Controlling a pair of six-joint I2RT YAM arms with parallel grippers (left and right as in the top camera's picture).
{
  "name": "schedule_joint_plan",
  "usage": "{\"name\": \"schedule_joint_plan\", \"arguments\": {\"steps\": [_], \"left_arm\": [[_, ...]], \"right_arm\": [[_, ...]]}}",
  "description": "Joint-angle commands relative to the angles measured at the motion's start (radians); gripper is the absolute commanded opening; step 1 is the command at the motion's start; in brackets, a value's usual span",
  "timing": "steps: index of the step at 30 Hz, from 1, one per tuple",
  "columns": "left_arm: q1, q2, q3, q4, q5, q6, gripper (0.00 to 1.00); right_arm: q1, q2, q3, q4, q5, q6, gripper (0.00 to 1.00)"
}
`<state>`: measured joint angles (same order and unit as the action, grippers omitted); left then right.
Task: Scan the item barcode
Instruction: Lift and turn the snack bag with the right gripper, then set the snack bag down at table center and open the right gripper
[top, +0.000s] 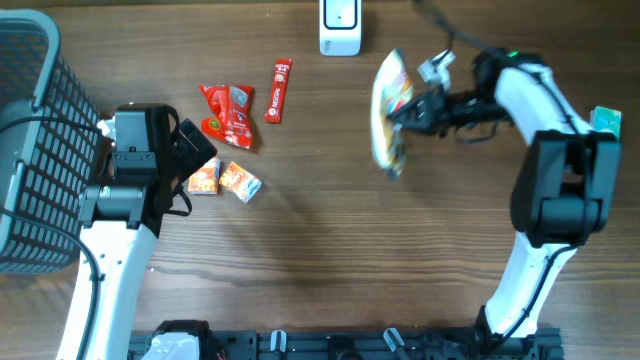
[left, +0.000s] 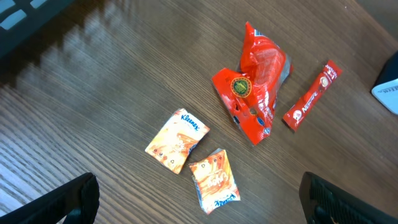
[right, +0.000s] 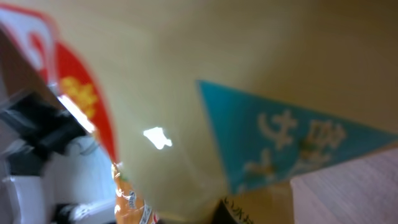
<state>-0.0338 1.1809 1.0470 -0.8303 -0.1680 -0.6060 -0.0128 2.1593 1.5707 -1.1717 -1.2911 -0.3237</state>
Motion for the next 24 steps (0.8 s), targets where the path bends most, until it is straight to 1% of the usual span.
{"name": "schedule_joint_plan", "arguments": {"steps": [1, 3, 5, 6, 7, 9, 10, 11, 12, 13, 15, 19, 21, 22, 24], "left_arm": [[-0.002, -0.001, 0.006, 0.003, -0.016, 0.015, 1.00], [-0.002, -0.001, 0.006, 0.003, -0.016, 0.015, 1.00], [-0.002, -0.001, 0.006, 0.003, -0.016, 0.015, 1.00], [-0.002, -0.001, 0.006, 0.003, -0.016, 0.015, 1.00], [-0.002, -0.001, 0.006, 0.003, -0.016, 0.015, 1.00], [-0.002, -0.001, 0.006, 0.003, -0.016, 0.015, 1.00], [-0.002, -0.001, 0.006, 0.003, -0.016, 0.015, 1.00], [-0.002, -0.001, 0.006, 0.003, -0.016, 0.015, 1.00], [-0.002, -0.001, 0.006, 0.003, -0.016, 0.015, 1.00], [-0.002, -0.001, 0.006, 0.003, -0.016, 0.015, 1.00], [-0.002, -0.001, 0.006, 0.003, -0.016, 0.015, 1.00], [-0.002, -0.001, 0.006, 0.003, -0.016, 0.015, 1.00], [-0.002, -0.001, 0.006, 0.003, -0.016, 0.015, 1.00], [-0.002, -0.001, 0.006, 0.003, -0.016, 0.015, 1.00], [-0.002, -0.001, 0.006, 0.003, -0.016, 0.015, 1.00]], "right_arm": [[0.062, -0.029, -0.142, 0.186, 0.042, 0.207, 0.04], [0.082, -0.029, -0.201, 0.297, 0.042, 0.304, 0.04], [0.087, -0.029, -0.221, 0.332, 0.055, 0.343, 0.04], [0.086, -0.029, -0.218, 0.338, 0.118, 0.374, 0.09], [0.080, -0.030, -0.212, 0.338, 0.205, 0.415, 0.17], [0.065, -0.034, -0.188, 0.309, 0.423, 0.477, 0.50], [0.056, -0.040, -0.172, 0.279, 0.528, 0.490, 0.68], [0.047, -0.047, -0.153, 0.245, 0.611, 0.493, 0.82], [0.035, -0.057, -0.122, 0.195, 0.697, 0.501, 0.89], [0.024, -0.065, -0.090, 0.157, 0.755, 0.509, 0.93], [0.002, -0.085, -0.003, 0.074, 0.843, 0.510, 0.94], [-0.002, -0.142, 0.140, -0.045, 0.903, 0.508, 0.94], [0.011, -0.179, 0.161, -0.072, 0.906, 0.507, 0.96], [0.022, -0.199, 0.161, -0.079, 0.912, 0.506, 0.99], [0.047, -0.223, 0.153, -0.093, 0.925, 0.504, 1.00]]}}
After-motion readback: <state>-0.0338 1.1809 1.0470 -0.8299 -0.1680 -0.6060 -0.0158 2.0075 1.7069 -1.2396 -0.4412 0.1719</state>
